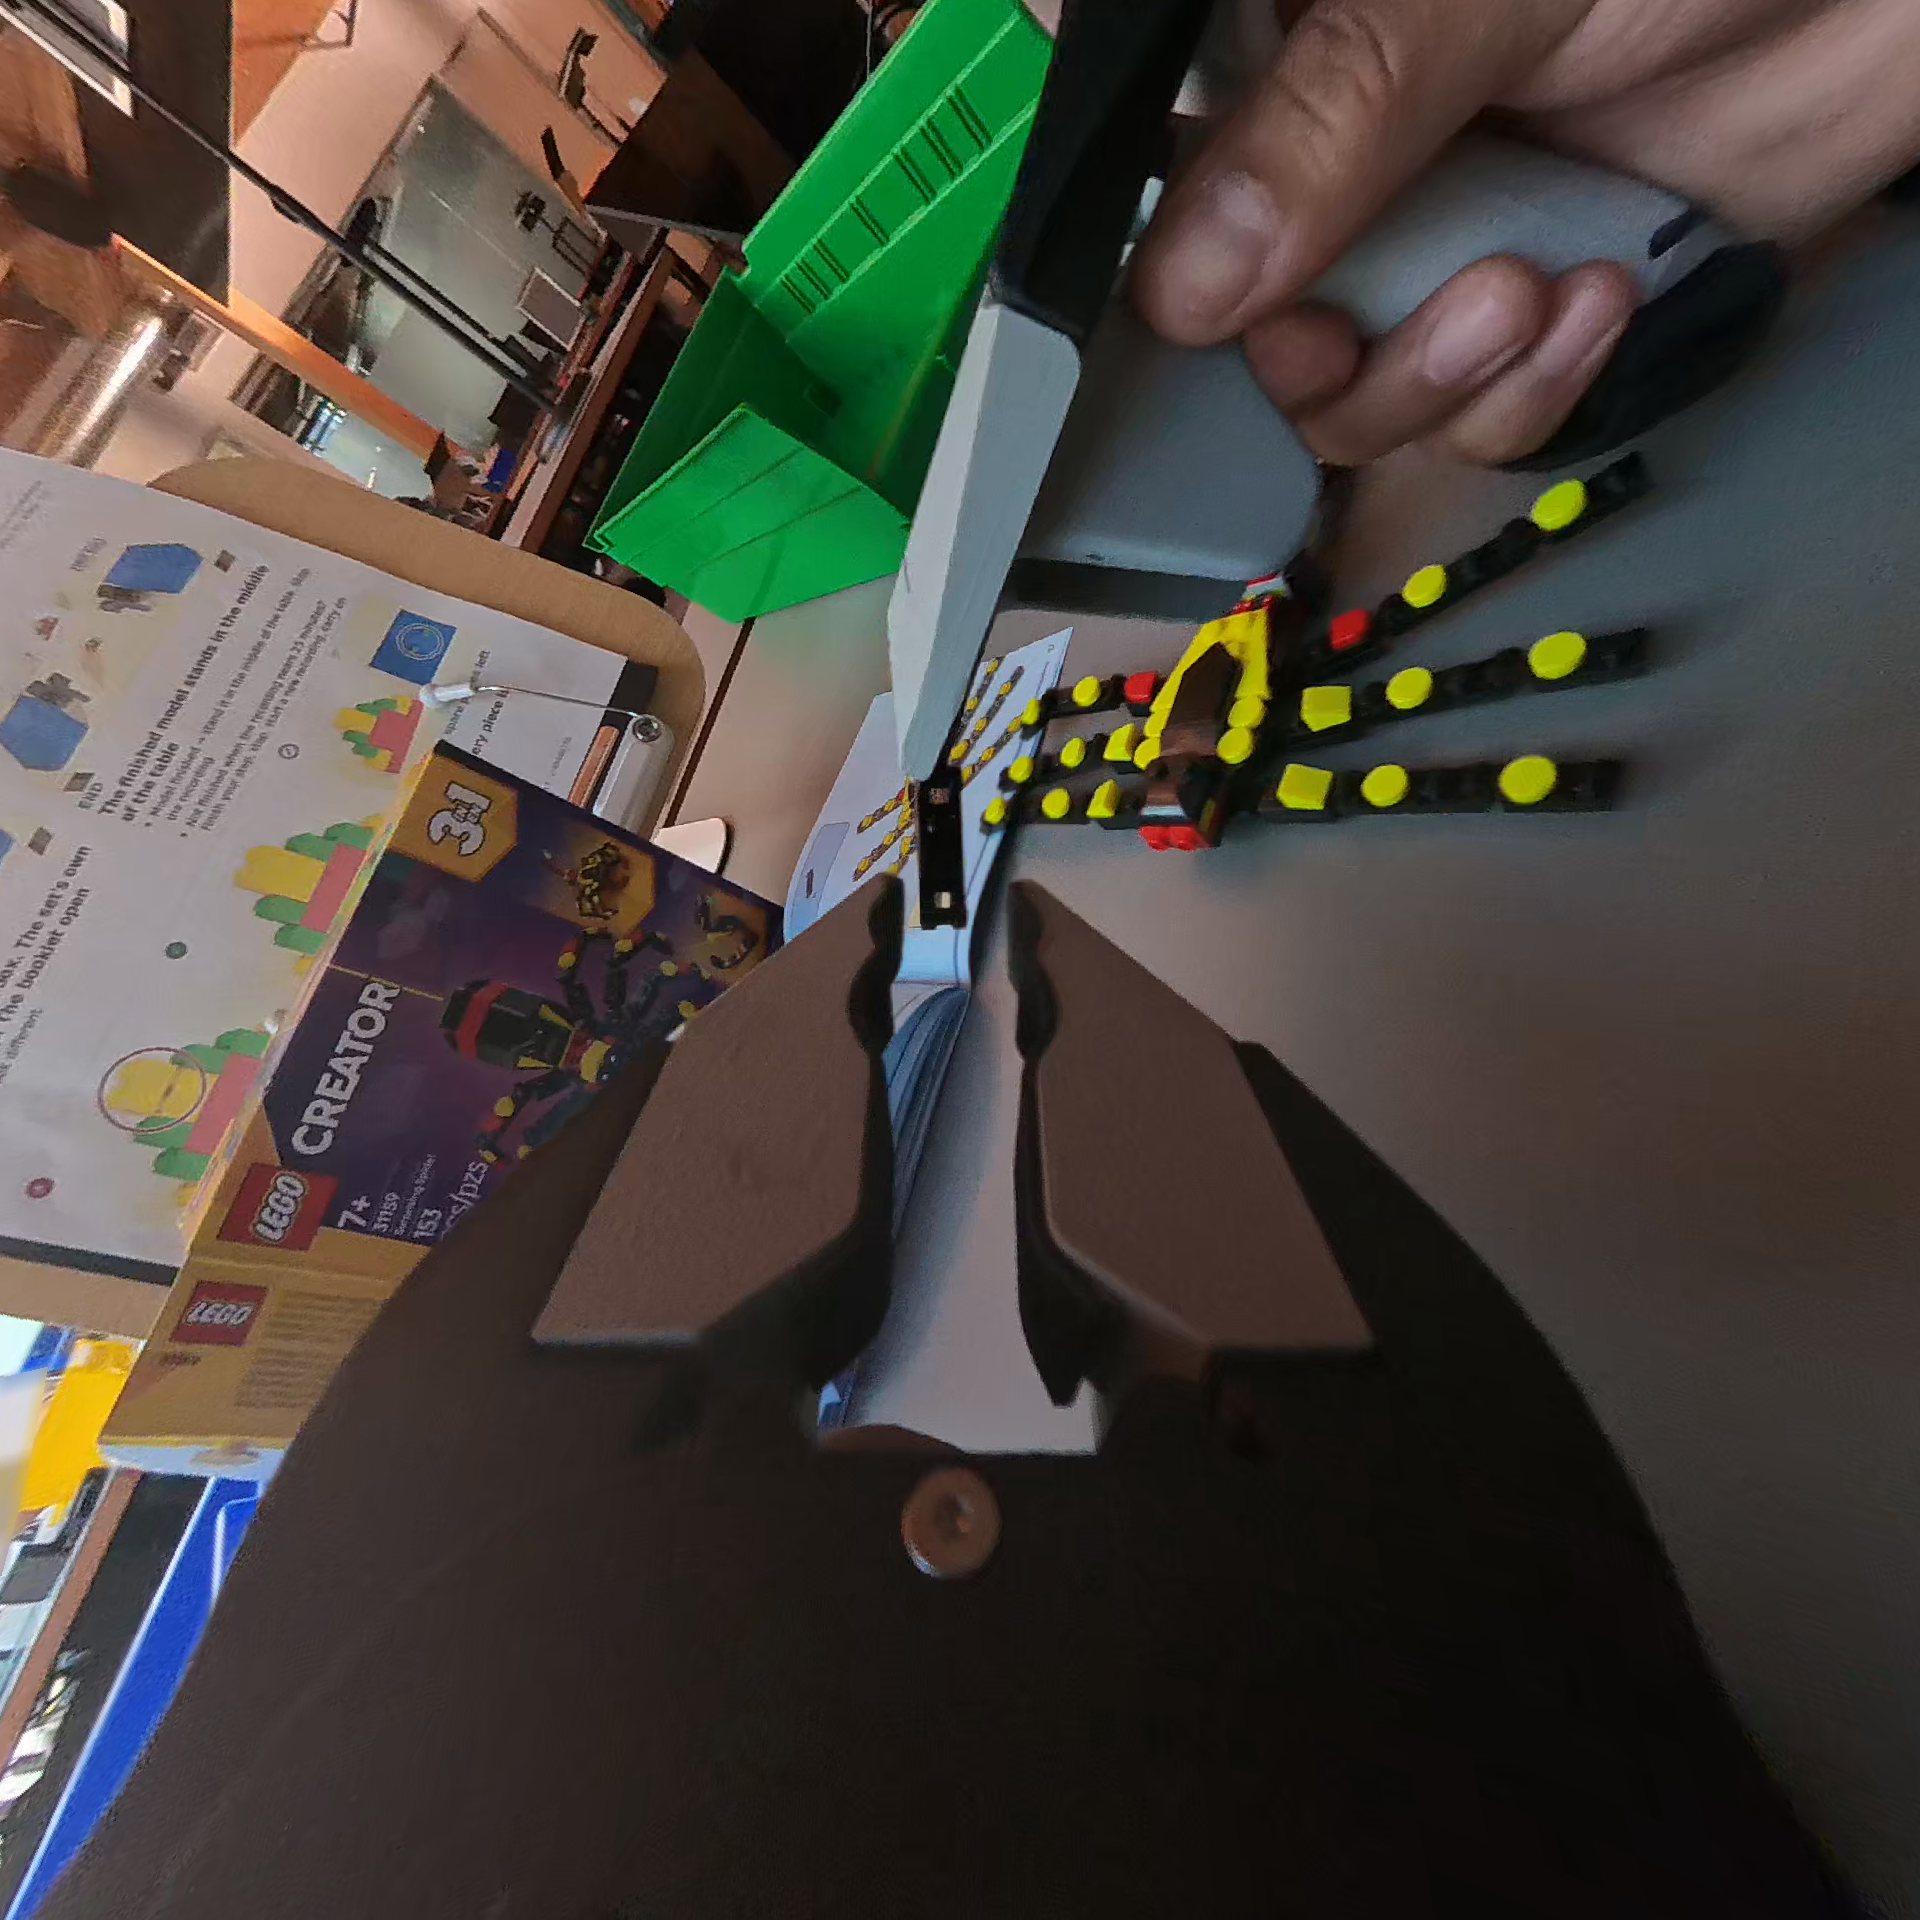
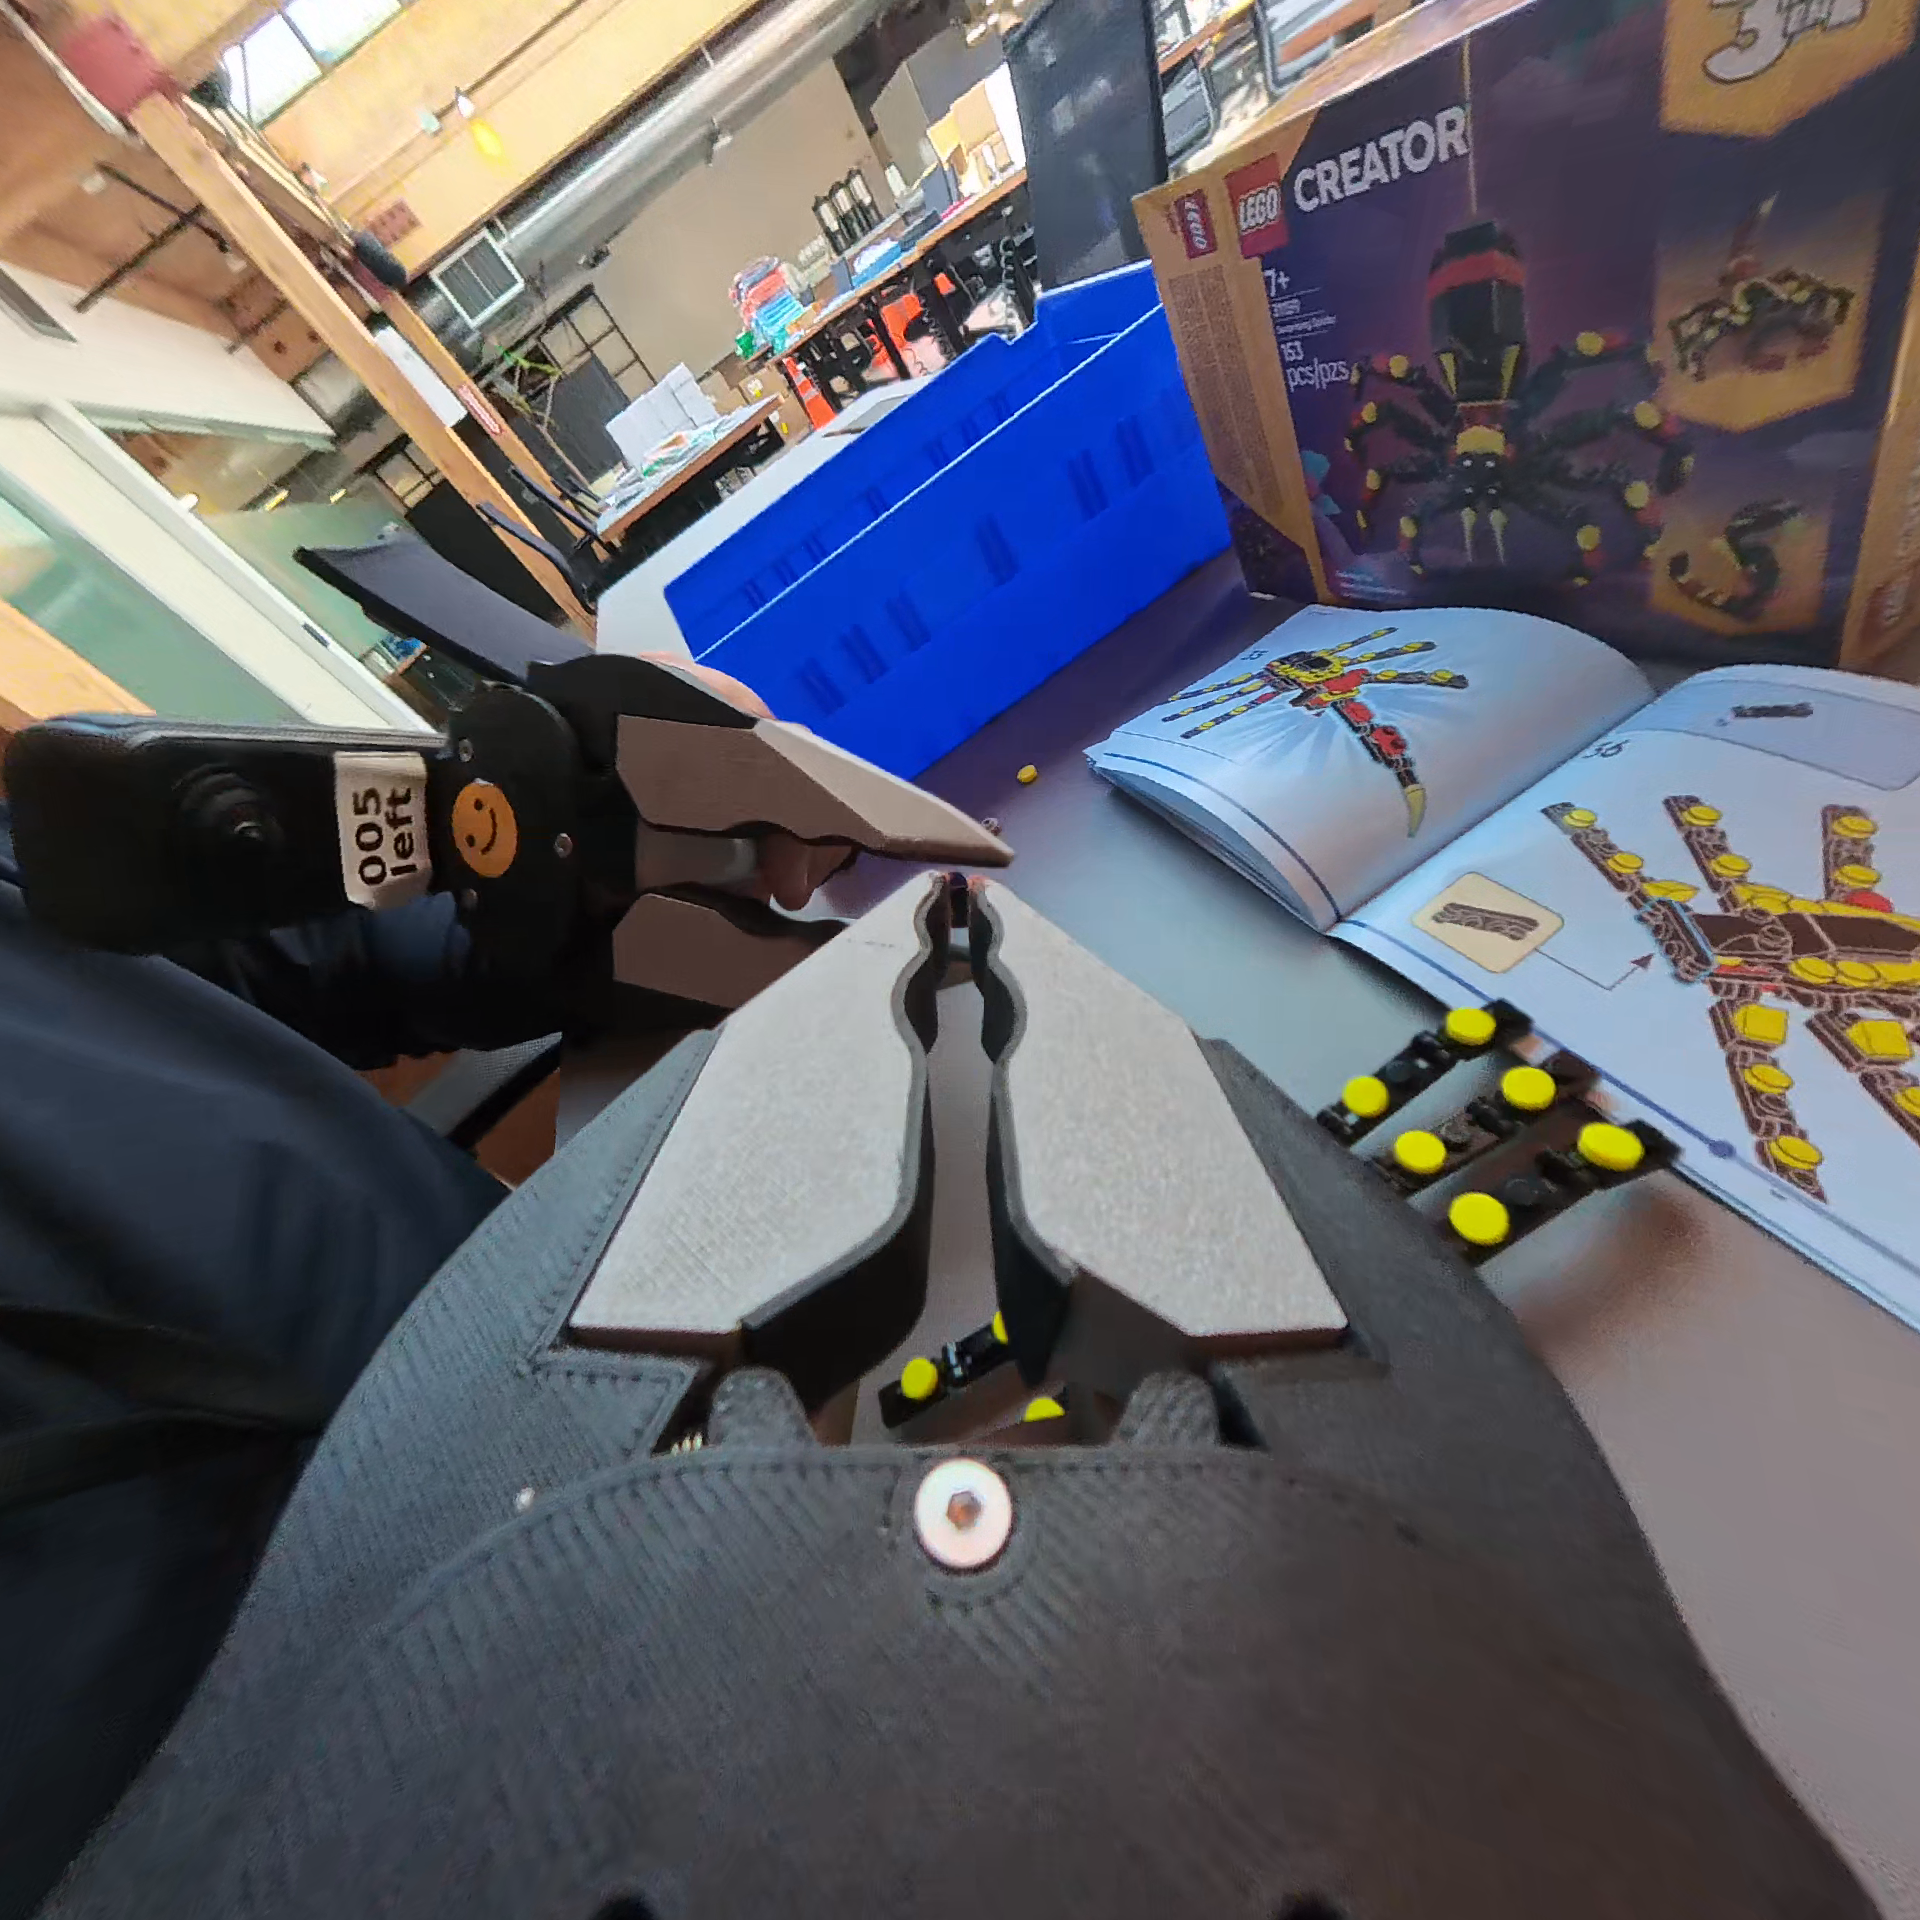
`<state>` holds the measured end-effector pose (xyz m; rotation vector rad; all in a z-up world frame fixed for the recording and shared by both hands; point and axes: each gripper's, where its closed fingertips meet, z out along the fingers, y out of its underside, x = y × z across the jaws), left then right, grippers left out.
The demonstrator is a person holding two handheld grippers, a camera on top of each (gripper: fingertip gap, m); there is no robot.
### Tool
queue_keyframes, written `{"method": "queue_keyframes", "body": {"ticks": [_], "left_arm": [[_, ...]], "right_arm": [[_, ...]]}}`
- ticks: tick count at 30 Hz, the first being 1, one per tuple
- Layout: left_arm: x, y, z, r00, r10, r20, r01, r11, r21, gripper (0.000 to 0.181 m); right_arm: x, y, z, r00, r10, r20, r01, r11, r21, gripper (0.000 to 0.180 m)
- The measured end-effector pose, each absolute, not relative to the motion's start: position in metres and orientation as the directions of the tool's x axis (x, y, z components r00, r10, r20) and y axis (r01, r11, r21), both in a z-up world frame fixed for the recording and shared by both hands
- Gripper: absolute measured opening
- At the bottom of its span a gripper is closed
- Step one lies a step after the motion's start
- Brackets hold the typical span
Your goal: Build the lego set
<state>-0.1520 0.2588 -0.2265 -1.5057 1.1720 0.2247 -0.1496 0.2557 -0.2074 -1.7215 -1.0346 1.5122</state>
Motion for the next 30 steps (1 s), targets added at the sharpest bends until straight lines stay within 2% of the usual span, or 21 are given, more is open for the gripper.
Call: {"method": "queue_keyframes", "body": {"ticks": [9, 30], "left_arm": [[-0.148, 0.260, -0.224, 0.458, -0.497, -0.737, -0.772, 0.188, -0.607, 0.007], [-0.151, 0.262, -0.234, 0.463, -0.544, -0.700, -0.759, 0.164, -0.630, 0.006]], "right_arm": [[-0.151, 0.259, -0.214, 0.079, 0.857, -0.509, 0.173, -0.514, -0.840, 0.000], [-0.158, 0.250, -0.220, 0.044, 0.866, -0.498, 0.224, -0.494, -0.840, 0.000]]}}
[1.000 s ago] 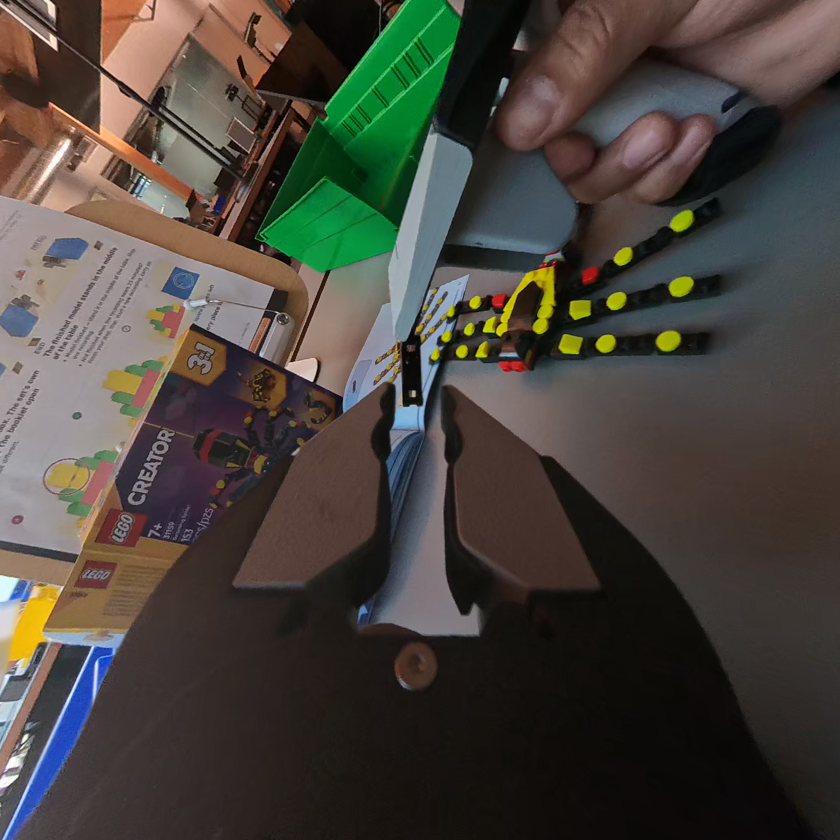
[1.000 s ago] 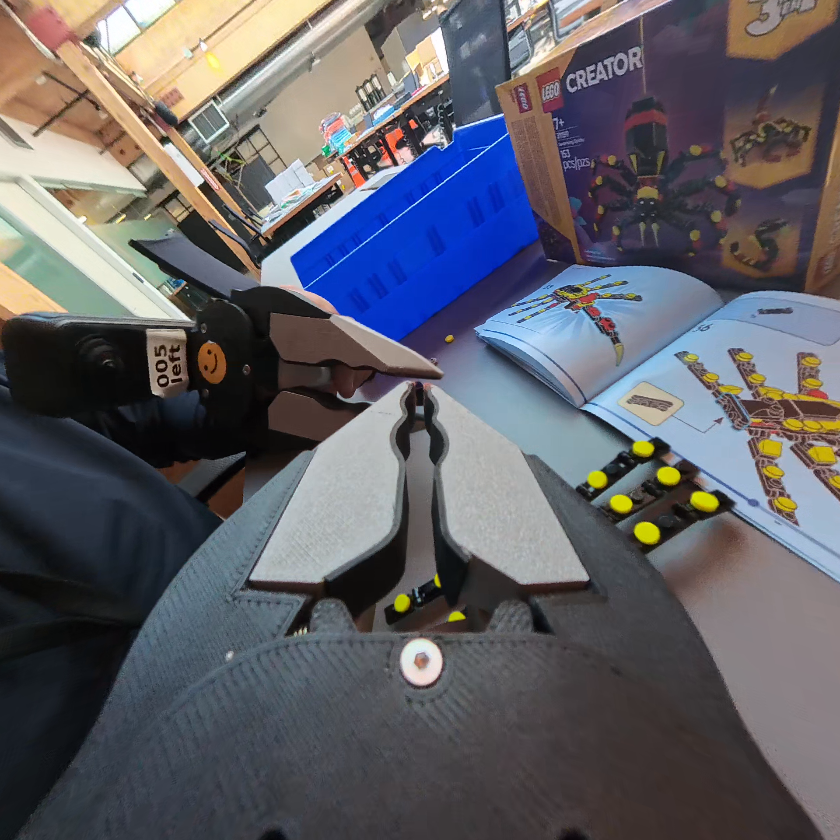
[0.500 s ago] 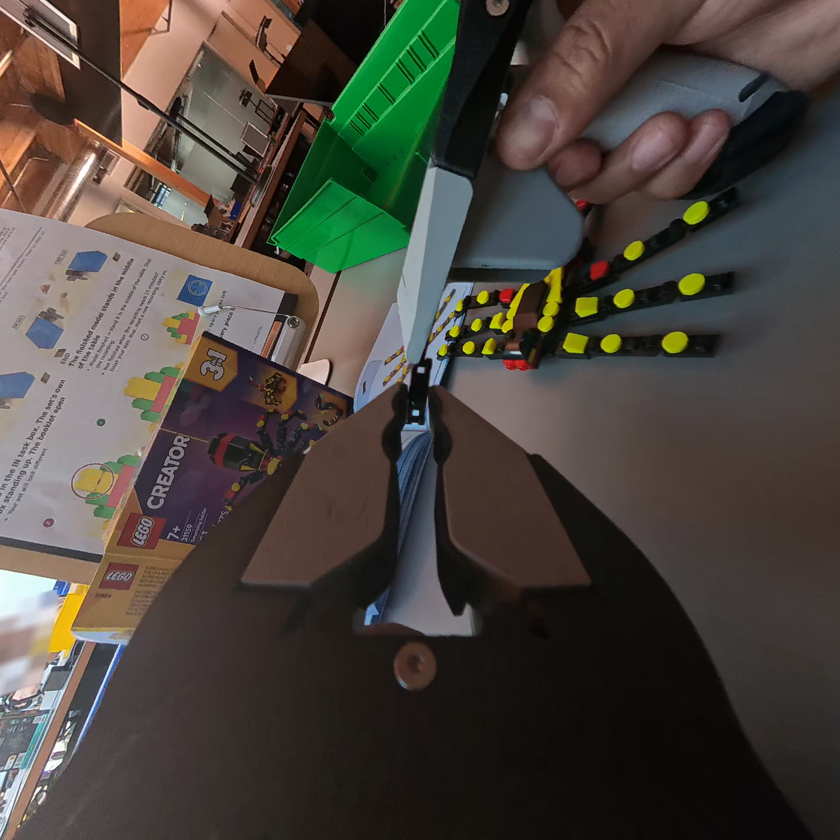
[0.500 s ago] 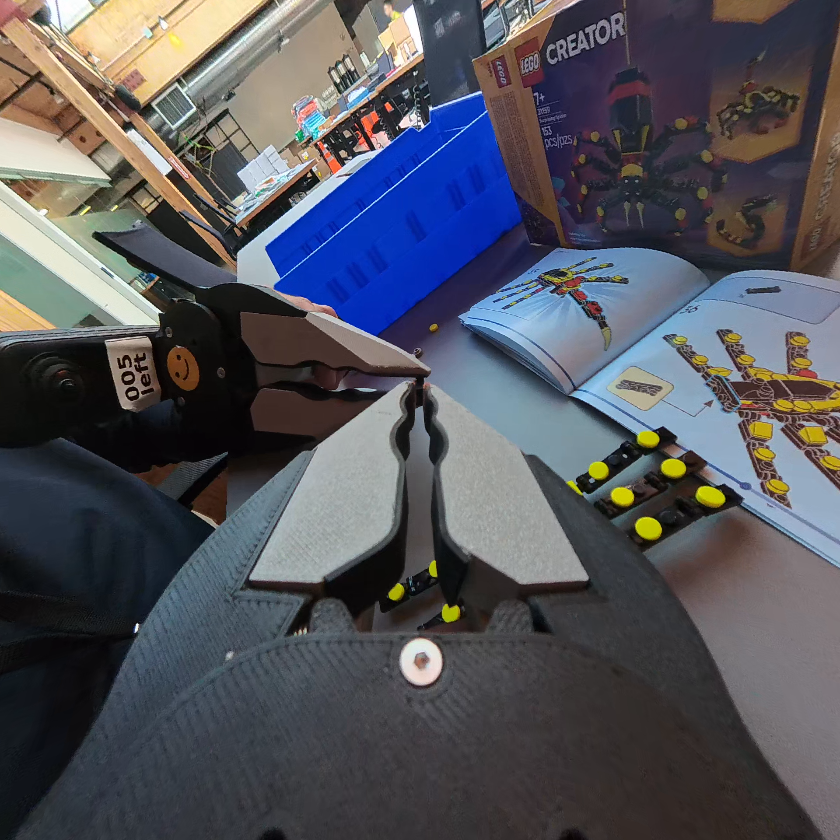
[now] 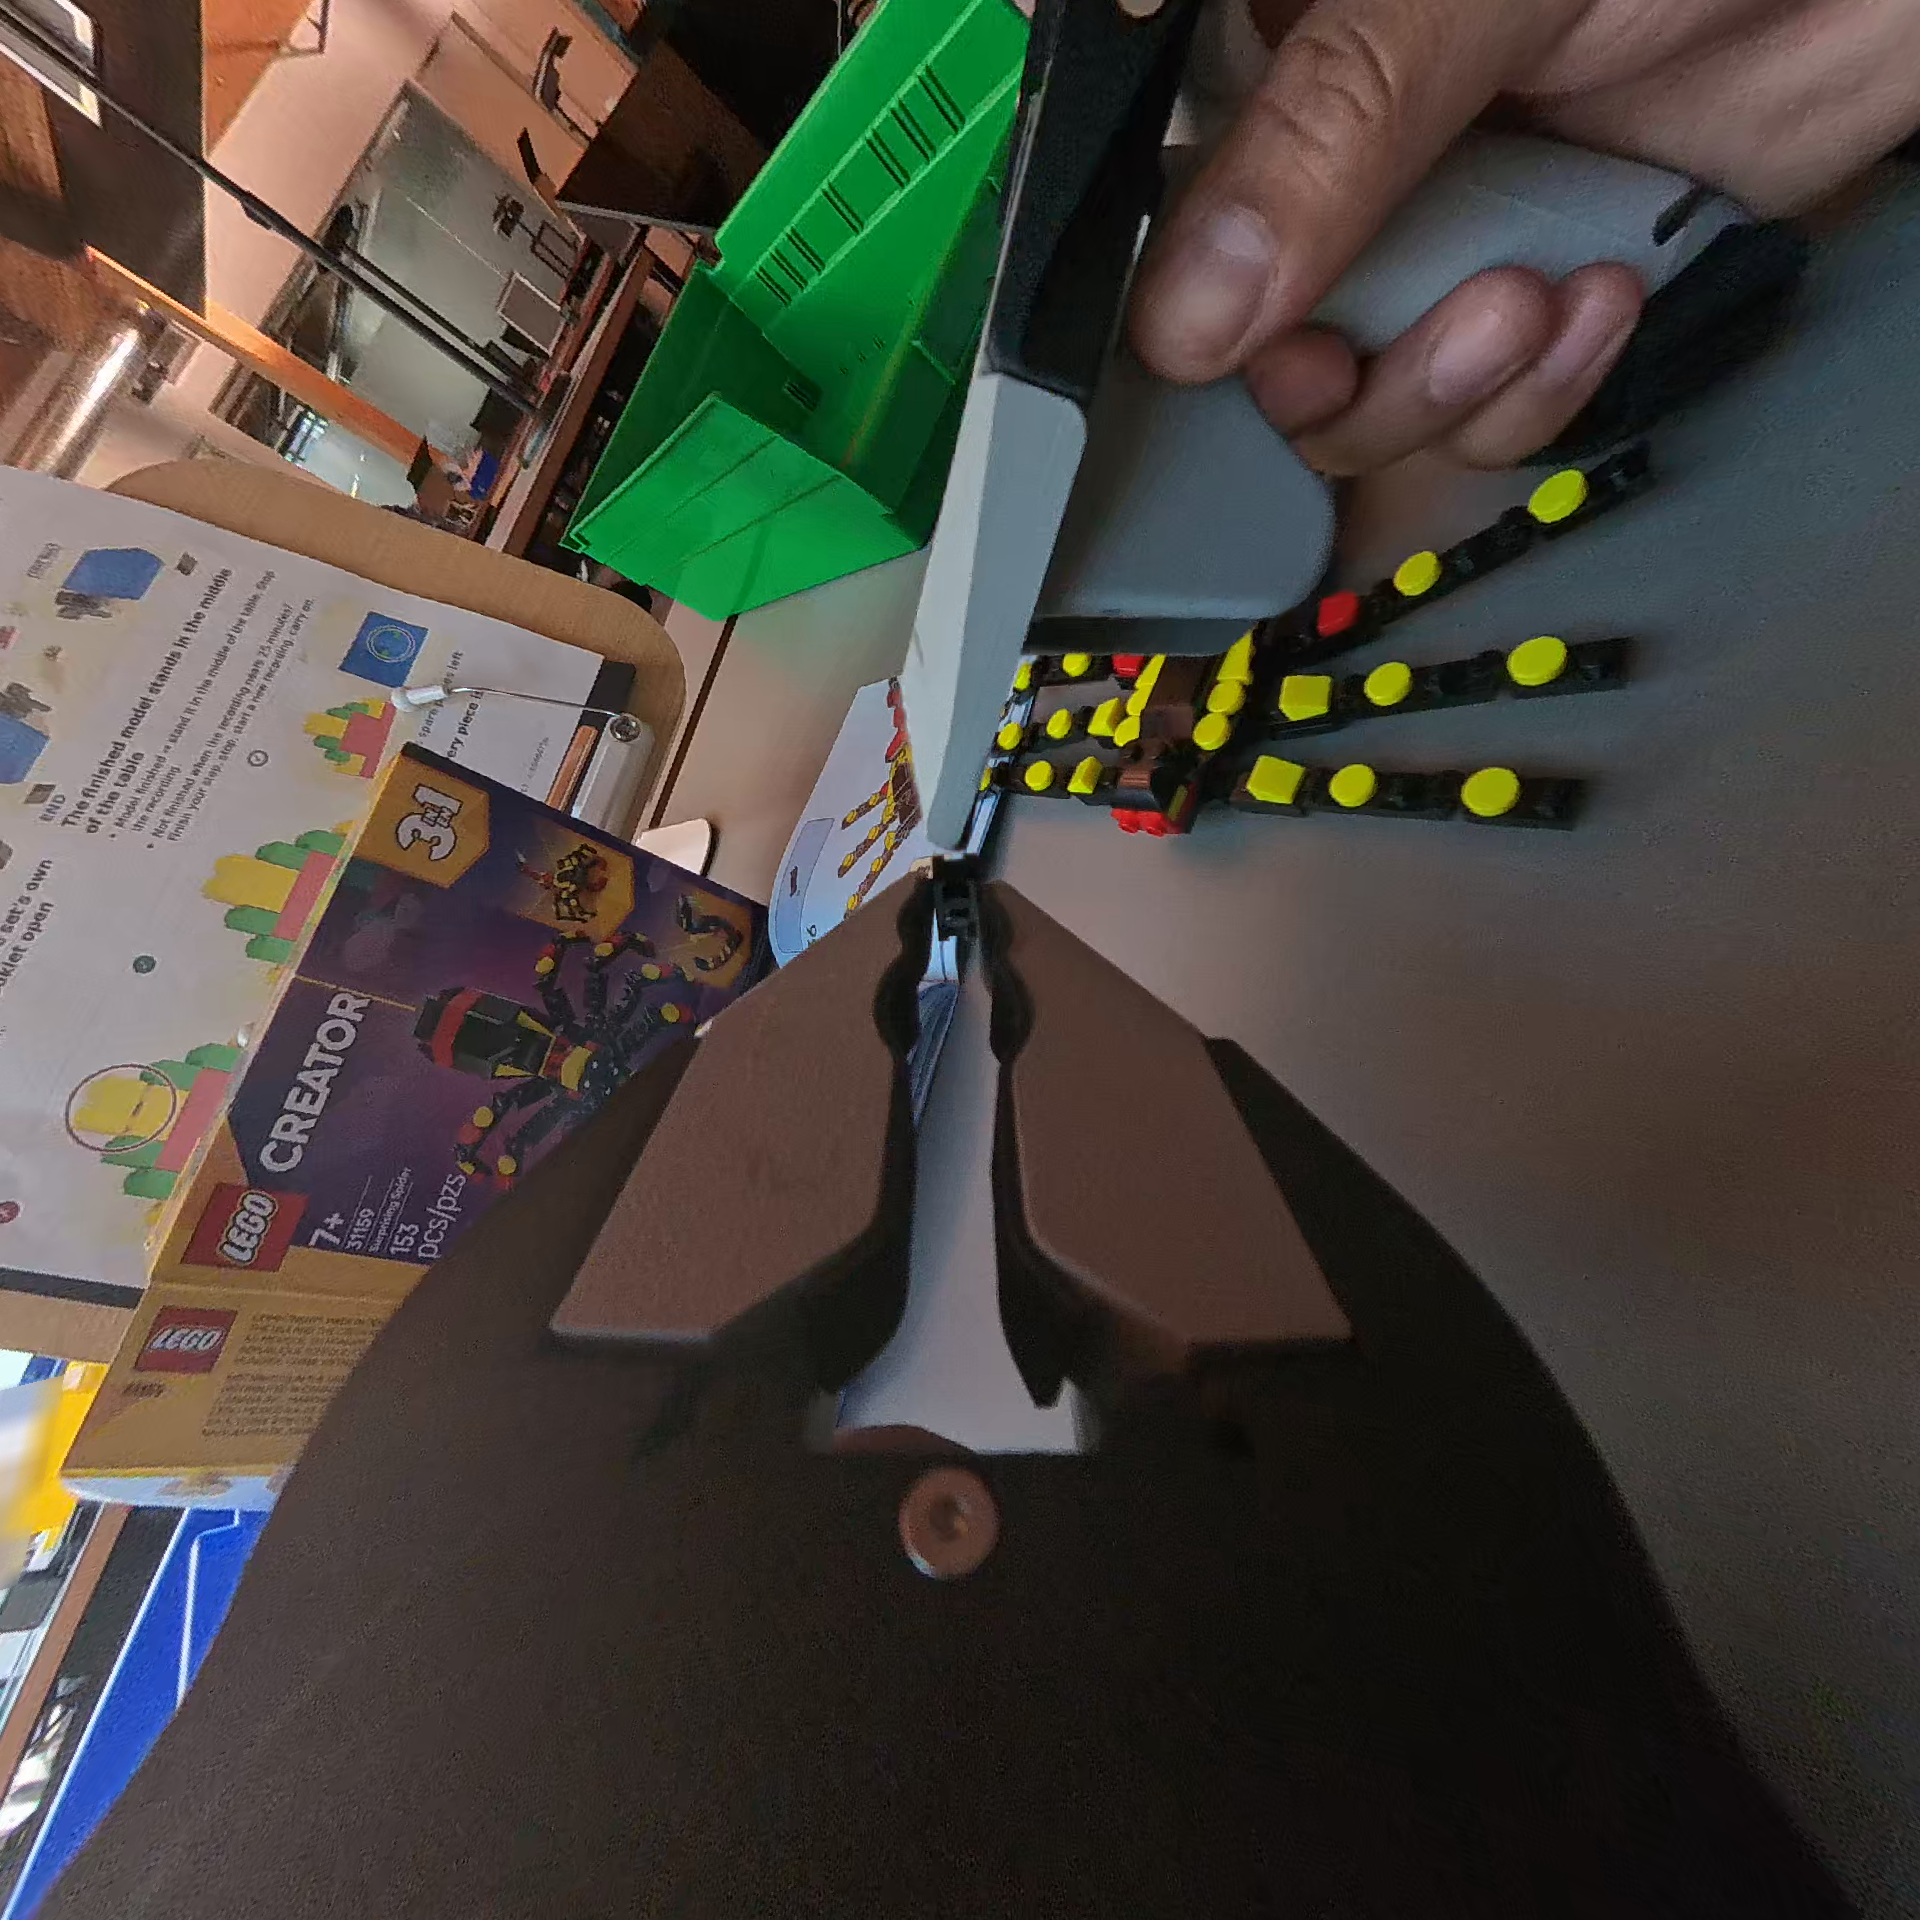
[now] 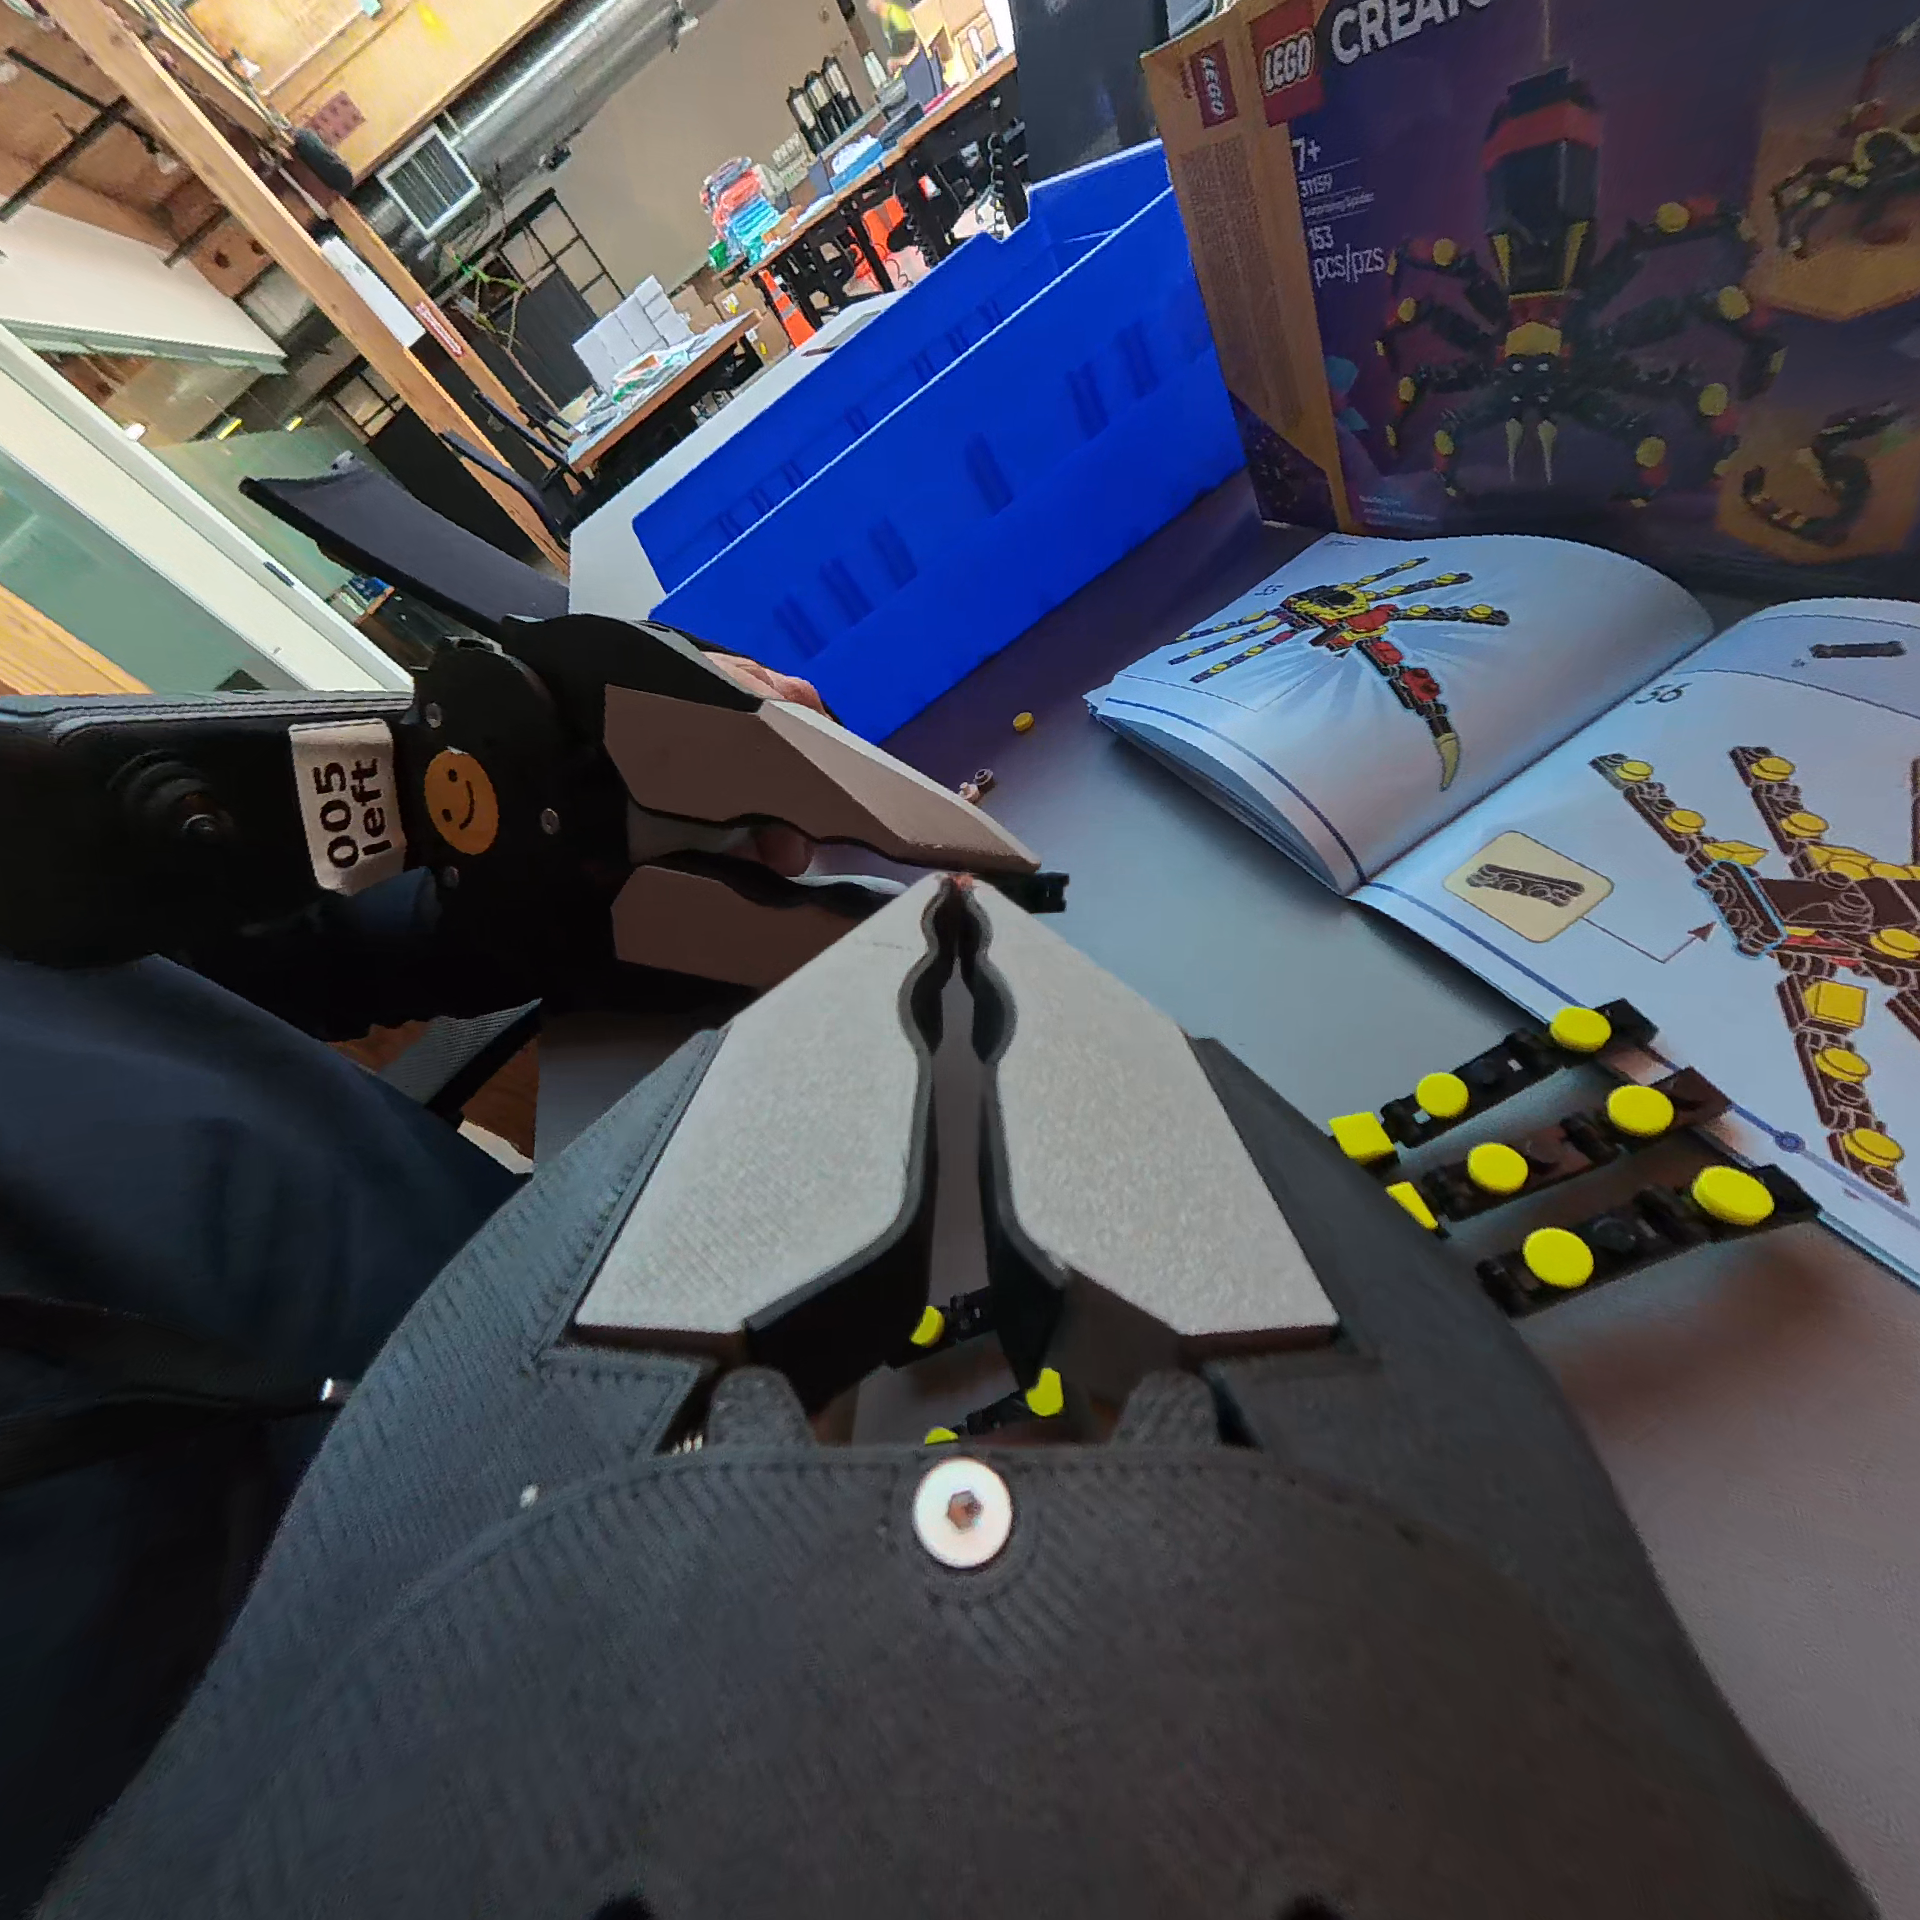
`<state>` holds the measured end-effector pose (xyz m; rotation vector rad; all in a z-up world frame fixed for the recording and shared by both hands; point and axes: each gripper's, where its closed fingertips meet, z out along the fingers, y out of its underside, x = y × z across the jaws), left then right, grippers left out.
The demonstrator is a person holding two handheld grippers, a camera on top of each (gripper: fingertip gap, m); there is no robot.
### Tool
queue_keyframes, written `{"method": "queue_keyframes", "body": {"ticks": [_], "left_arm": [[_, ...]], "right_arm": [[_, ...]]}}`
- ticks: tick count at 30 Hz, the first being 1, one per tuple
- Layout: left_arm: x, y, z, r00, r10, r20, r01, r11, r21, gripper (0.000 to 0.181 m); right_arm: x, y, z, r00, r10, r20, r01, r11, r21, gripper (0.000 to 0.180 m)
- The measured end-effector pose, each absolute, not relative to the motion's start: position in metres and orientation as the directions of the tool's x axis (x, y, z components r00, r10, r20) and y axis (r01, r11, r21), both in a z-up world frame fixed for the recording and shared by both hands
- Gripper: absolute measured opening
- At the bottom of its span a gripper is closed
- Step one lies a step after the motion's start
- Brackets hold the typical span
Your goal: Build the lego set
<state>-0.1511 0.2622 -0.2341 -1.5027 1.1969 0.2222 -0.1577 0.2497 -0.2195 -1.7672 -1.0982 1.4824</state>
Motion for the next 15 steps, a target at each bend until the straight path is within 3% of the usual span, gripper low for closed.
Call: {"method": "queue_keyframes", "body": {"ticks": [3, 5, 8, 15], "left_arm": [[-0.151, 0.261, -0.236, 0.450, -0.557, -0.698, -0.754, 0.181, -0.631, 0.006], [-0.153, 0.260, -0.238, 0.430, -0.557, -0.710, -0.760, 0.201, -0.618, 0.006], [-0.153, 0.257, -0.240, 0.393, -0.573, -0.719, -0.752, 0.249, -0.610, 0.007], [-0.152, 0.253, -0.249, 0.263, -0.565, -0.782, -0.773, 0.361, -0.521, 0.006]], "right_arm": [[-0.150, 0.255, -0.214, 0.043, 0.892, -0.450, 0.226, -0.448, -0.865, 0.000], [-0.134, 0.263, -0.218, 0.066, 0.923, -0.380, 0.289, -0.383, -0.877, 0.009], [-0.099, 0.286, -0.246, 0.187, 0.960, -0.209, 0.490, -0.276, -0.827, 0.024], [-0.076, 0.271, -0.274, 0.086, 0.995, -0.060, 0.686, -0.102, -0.720, 0.036]]}}
